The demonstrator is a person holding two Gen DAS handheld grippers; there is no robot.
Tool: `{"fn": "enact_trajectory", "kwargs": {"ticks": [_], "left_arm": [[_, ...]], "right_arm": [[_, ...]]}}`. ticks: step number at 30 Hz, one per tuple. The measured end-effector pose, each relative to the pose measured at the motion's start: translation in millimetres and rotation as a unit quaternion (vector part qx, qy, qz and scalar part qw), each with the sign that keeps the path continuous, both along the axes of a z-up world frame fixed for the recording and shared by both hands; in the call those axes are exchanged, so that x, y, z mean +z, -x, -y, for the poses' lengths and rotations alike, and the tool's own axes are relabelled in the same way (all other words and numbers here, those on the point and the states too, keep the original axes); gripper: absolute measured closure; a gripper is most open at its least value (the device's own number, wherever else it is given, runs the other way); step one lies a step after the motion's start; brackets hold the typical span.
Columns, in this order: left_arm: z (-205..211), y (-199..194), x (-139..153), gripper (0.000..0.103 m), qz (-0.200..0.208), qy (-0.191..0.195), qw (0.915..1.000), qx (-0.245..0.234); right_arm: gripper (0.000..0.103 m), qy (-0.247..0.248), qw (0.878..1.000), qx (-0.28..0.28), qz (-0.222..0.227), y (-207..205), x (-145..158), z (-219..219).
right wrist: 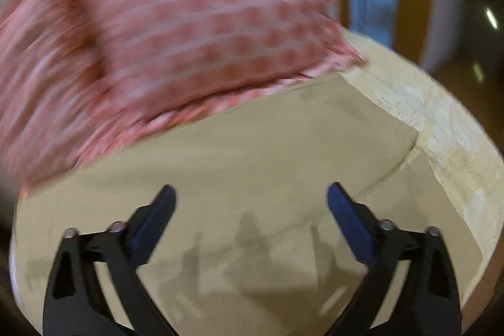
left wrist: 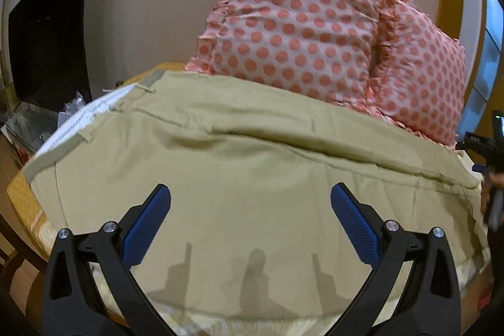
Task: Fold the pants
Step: 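Grasp the trouser leg hem with the right gripper and lift it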
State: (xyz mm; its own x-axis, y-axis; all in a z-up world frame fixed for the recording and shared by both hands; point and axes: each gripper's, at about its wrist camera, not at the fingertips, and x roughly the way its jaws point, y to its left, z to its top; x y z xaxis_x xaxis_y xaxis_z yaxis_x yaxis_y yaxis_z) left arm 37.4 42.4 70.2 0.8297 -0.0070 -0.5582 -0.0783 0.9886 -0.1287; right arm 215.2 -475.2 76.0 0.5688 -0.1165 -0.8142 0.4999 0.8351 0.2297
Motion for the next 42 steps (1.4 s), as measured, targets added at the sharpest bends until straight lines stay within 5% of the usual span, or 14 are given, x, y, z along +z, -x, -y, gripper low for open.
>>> {"fn": "enact_trajectory", "kwargs": {"ticks": [4, 10, 12, 14, 16, 17, 20, 28, 32, 35, 38, 39, 42], "left_arm": [[3.2, -23.7, 5.5, 0.002, -0.006, -0.003, 0.9999, 0.008], [5.7, -52.5, 3.4, 0.002, -0.018, -0.011, 0.9997, 0.016], [7.9, -59.3, 0.5, 0.002, -0.024, -0.016, 0.9995, 0.011], [9.1, -63.4, -1.5, 0.002, -0.027, -0.02, 0.9994, 0.007], [8.9, -64.8, -1.9, 0.002, -0.027, -0.02, 0.9994, 0.005], [7.9, -65.5, -1.5, 0.002, -0.026, -0.019, 0.9995, 0.004], [6.1, -64.9, 0.7, 0.002, -0.021, -0.01, 0.9997, -0.004], [-18.9, -55.8, 22.1, 0.002, 0.017, -0.001, 0.9998, -0.014], [-34.2, -66.6, 37.0, 0.002, 0.039, 0.023, 0.998, -0.045], [-46.2, -93.1, 42.4, 0.002, 0.038, 0.077, 0.9934, -0.076], [-49.1, -114.6, 40.1, 0.002, 0.017, 0.096, 0.9919, -0.081], [-50.1, -123.3, 37.9, 0.002, 0.008, 0.101, 0.9916, -0.081], [-55.4, -148.2, 27.0, 0.002, -0.027, 0.126, 0.9894, -0.066]], "right_arm": [[0.028, -0.039, 0.995, -0.079, -0.045, -62.5, -26.5, 44.9], [0.027, -0.011, 0.987, -0.13, -0.098, -118.0, -60.5, 65.2], [0.031, 0.033, 0.984, -0.13, -0.115, -125.0, -63.8, 61.2], [0.04, 0.06, 0.987, -0.105, -0.104, -124.2, -65.4, 54.6], [0.076, 0.067, 0.991, -0.083, -0.076, -112.8, -64.0, 50.5], [0.08, 0.061, 0.993, -0.076, -0.062, -105.1, -63.7, 52.8], [0.098, -0.023, 0.997, -0.077, -0.011, -77.9, -63.0, 72.4], [0.099, -0.175, 0.962, -0.036, 0.205, 103.2, -11.0, 68.6], [0.099, -0.23, 0.952, -0.058, 0.195, 188.9, -38.9, 55.5], [0.098, -0.277, 0.941, -0.073, 0.182, 206.2, -55.6, 59.6], [0.075, -0.281, 0.941, -0.089, 0.166, 203.0, -62.5, 62.8], [0.059, -0.28, 0.942, -0.093, 0.163, 201.8, -63.6, 62.3], [0.055, -0.282, 0.939, -0.107, 0.163, 200.0, -68.4, 65.6]]}}
